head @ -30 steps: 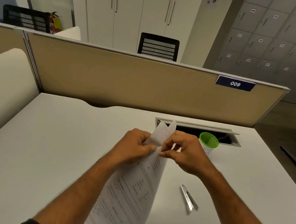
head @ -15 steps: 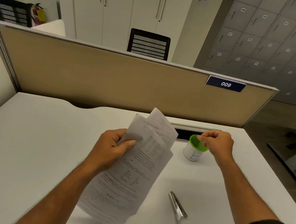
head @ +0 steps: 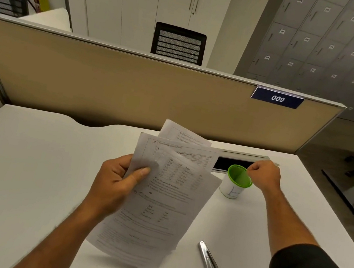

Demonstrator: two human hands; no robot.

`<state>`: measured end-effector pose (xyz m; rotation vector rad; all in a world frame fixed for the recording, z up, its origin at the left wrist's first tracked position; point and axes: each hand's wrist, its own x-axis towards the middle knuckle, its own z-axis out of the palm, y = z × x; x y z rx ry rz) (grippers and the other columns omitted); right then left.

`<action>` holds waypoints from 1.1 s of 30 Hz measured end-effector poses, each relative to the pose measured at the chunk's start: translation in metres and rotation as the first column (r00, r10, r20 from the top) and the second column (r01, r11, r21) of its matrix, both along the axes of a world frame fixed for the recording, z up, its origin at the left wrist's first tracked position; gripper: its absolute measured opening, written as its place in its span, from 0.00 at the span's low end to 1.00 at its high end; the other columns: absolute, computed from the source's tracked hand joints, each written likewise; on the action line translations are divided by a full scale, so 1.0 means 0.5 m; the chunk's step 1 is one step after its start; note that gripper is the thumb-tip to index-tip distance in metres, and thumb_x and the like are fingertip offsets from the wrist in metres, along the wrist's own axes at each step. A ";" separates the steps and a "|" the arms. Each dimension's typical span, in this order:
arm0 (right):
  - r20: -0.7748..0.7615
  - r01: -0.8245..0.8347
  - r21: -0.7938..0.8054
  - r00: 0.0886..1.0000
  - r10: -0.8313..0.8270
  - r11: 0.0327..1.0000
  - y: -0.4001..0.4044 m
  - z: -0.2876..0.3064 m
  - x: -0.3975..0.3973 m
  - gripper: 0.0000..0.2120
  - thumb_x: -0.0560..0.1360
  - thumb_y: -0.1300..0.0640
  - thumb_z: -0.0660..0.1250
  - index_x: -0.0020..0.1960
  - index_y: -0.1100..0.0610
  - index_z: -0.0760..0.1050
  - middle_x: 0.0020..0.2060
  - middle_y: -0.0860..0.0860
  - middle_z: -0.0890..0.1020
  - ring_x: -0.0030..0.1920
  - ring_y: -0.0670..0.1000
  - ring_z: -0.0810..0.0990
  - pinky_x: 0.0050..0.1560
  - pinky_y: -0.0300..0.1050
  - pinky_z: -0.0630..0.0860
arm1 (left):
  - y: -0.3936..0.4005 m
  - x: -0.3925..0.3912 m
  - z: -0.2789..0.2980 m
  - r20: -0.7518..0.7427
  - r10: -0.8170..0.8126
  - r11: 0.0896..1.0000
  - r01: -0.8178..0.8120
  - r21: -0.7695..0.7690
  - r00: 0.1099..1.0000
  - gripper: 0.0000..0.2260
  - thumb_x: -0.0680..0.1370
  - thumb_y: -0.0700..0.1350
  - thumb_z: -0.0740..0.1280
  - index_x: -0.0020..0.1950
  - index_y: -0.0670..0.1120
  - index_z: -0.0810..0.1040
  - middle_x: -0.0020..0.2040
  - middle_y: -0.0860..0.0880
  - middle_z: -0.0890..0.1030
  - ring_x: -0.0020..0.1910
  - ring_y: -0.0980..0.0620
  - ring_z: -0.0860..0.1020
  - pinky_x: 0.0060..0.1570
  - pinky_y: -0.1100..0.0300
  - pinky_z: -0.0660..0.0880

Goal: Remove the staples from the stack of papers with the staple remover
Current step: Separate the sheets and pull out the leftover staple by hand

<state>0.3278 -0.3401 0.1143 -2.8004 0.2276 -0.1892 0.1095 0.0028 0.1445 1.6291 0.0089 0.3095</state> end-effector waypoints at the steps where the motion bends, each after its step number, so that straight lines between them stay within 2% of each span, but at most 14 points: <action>1: -0.004 0.010 0.025 1.000 -0.010 1.000 0.002 -0.002 0.000 0.10 0.72 0.63 0.65 0.43 0.58 0.86 0.44 0.57 0.87 0.47 0.62 0.83 0.51 0.52 0.80 | -0.001 0.003 -0.002 -0.001 -0.003 1.000 0.003 -0.001 1.000 0.09 0.74 0.51 0.66 0.51 0.56 0.83 0.46 0.58 0.85 0.45 0.53 0.83 0.35 0.66 0.79; 5: 0.086 0.067 0.218 0.992 -0.087 0.974 0.022 -0.007 -0.018 0.06 0.73 0.60 0.69 0.44 0.58 0.85 0.42 0.57 0.87 0.45 0.59 0.83 0.49 0.47 0.78 | -0.004 0.008 -0.005 0.000 -0.023 1.000 0.023 -0.003 1.000 0.09 0.74 0.50 0.66 0.51 0.59 0.83 0.47 0.58 0.85 0.47 0.52 0.82 0.36 0.65 0.80; 7: 0.083 0.023 0.493 0.994 -0.073 0.869 0.045 -0.004 -0.040 0.12 0.76 0.53 0.67 0.46 0.62 0.83 0.37 0.57 0.86 0.39 0.56 0.82 0.48 0.49 0.80 | -0.004 0.008 -0.006 0.010 -0.032 0.999 0.032 -0.013 0.999 0.09 0.74 0.50 0.67 0.48 0.62 0.84 0.47 0.58 0.86 0.47 0.52 0.83 0.37 0.64 0.81; 9: -0.039 -0.010 0.870 0.995 0.089 0.494 0.080 0.000 -0.095 0.23 0.78 0.45 0.63 0.56 0.64 0.79 0.43 0.59 0.85 0.41 0.55 0.82 0.48 0.52 0.80 | -0.003 0.005 -0.005 0.015 -0.037 0.999 0.037 -0.029 0.999 0.11 0.74 0.49 0.67 0.47 0.65 0.84 0.47 0.58 0.86 0.48 0.51 0.83 0.39 0.62 0.82; 11: -0.052 0.001 0.990 0.930 0.364 0.138 0.104 -0.009 -0.166 0.33 0.72 0.36 0.65 0.64 0.60 0.75 0.56 0.59 0.83 0.52 0.56 0.82 0.53 0.54 0.78 | -0.001 0.001 -0.007 0.020 -0.034 0.998 0.035 -0.053 0.999 0.11 0.73 0.49 0.67 0.48 0.65 0.84 0.48 0.57 0.86 0.48 0.49 0.83 0.41 0.59 0.83; 12: -0.029 0.021 1.000 0.882 0.470 0.023 0.119 -0.015 -0.207 0.36 0.68 0.36 0.70 0.66 0.59 0.74 0.59 0.57 0.82 0.56 0.56 0.81 0.56 0.53 0.77 | 0.002 -0.003 -0.008 0.027 -0.028 0.997 0.030 -0.066 0.999 0.11 0.74 0.49 0.67 0.49 0.64 0.84 0.47 0.56 0.86 0.48 0.48 0.83 0.41 0.58 0.83; 14: 0.052 0.032 0.991 0.801 0.597 -0.129 0.152 -0.026 -0.285 0.35 0.63 0.45 0.78 0.65 0.61 0.76 0.58 0.59 0.82 0.58 0.58 0.81 0.55 0.53 0.80 | 0.008 -0.014 -0.009 0.042 -0.017 0.995 0.021 -0.095 0.999 0.11 0.74 0.47 0.67 0.49 0.62 0.85 0.47 0.55 0.86 0.48 0.48 0.84 0.42 0.59 0.83; 16: 0.079 -0.014 0.993 0.804 0.589 -0.115 0.183 -0.033 -0.338 0.28 0.62 0.58 0.78 0.61 0.63 0.79 0.56 0.63 0.83 0.56 0.63 0.81 0.52 0.54 0.81 | 0.017 -0.026 -0.012 0.046 0.008 0.994 -0.003 -0.111 0.999 0.10 0.74 0.46 0.67 0.49 0.57 0.85 0.47 0.55 0.86 0.48 0.49 0.84 0.42 0.61 0.82; 18: 0.079 -0.053 0.996 0.868 0.490 -0.066 0.210 -0.029 -0.365 0.25 0.63 0.65 0.75 0.60 0.65 0.77 0.56 0.66 0.82 0.57 0.67 0.81 0.51 0.55 0.82 | 0.030 -0.043 -0.020 0.040 0.051 0.994 -0.047 -0.103 0.998 0.09 0.74 0.46 0.66 0.52 0.53 0.83 0.47 0.56 0.86 0.48 0.50 0.84 0.42 0.62 0.82; 21: 0.142 -0.144 0.989 0.928 0.346 -0.022 0.231 -0.012 -0.380 0.30 0.60 0.60 0.82 0.59 0.64 0.77 0.54 0.62 0.84 0.55 0.64 0.82 0.49 0.49 0.82 | 0.049 -0.067 -0.034 0.034 0.101 0.992 -0.097 -0.085 0.994 0.10 0.75 0.47 0.65 0.55 0.51 0.81 0.48 0.54 0.85 0.50 0.49 0.83 0.44 0.58 0.84; 24: 0.232 -0.279 0.946 0.940 0.252 0.166 0.251 0.007 -0.402 0.15 0.67 0.66 0.76 0.53 0.59 0.80 0.47 0.55 0.87 0.51 0.60 0.84 0.44 0.42 0.82 | 0.054 -0.088 -0.043 0.056 0.132 0.991 -0.131 -0.028 0.990 0.13 0.75 0.48 0.67 0.59 0.53 0.78 0.50 0.56 0.84 0.52 0.51 0.83 0.44 0.59 0.84; 26: 0.268 -0.324 0.915 0.933 0.240 0.238 0.268 0.020 -0.422 0.13 0.72 0.69 0.71 0.53 0.57 0.80 0.46 0.52 0.87 0.49 0.57 0.85 0.43 0.41 0.82 | 0.044 -0.098 -0.047 0.082 0.154 0.988 -0.155 0.008 0.985 0.15 0.74 0.48 0.68 0.60 0.55 0.75 0.51 0.60 0.83 0.52 0.53 0.83 0.44 0.61 0.83; 30: 0.349 -0.414 0.870 0.901 0.256 0.269 0.293 0.034 -0.459 0.18 0.74 0.65 0.70 0.61 0.52 0.71 0.52 0.51 0.83 0.52 0.51 0.84 0.46 0.44 0.83 | 0.018 -0.114 -0.048 0.154 0.227 0.973 -0.231 0.011 0.962 0.12 0.75 0.47 0.67 0.57 0.56 0.72 0.52 0.64 0.80 0.53 0.58 0.81 0.42 0.66 0.82; 33: 0.393 -0.420 0.866 0.907 0.153 0.271 0.305 0.031 -0.473 0.12 0.74 0.63 0.69 0.56 0.51 0.75 0.47 0.50 0.85 0.48 0.51 0.85 0.44 0.44 0.83 | 0.002 -0.124 -0.048 0.209 0.315 0.946 -0.324 0.009 0.926 0.10 0.75 0.46 0.66 0.54 0.57 0.71 0.50 0.63 0.81 0.52 0.62 0.80 0.42 0.69 0.81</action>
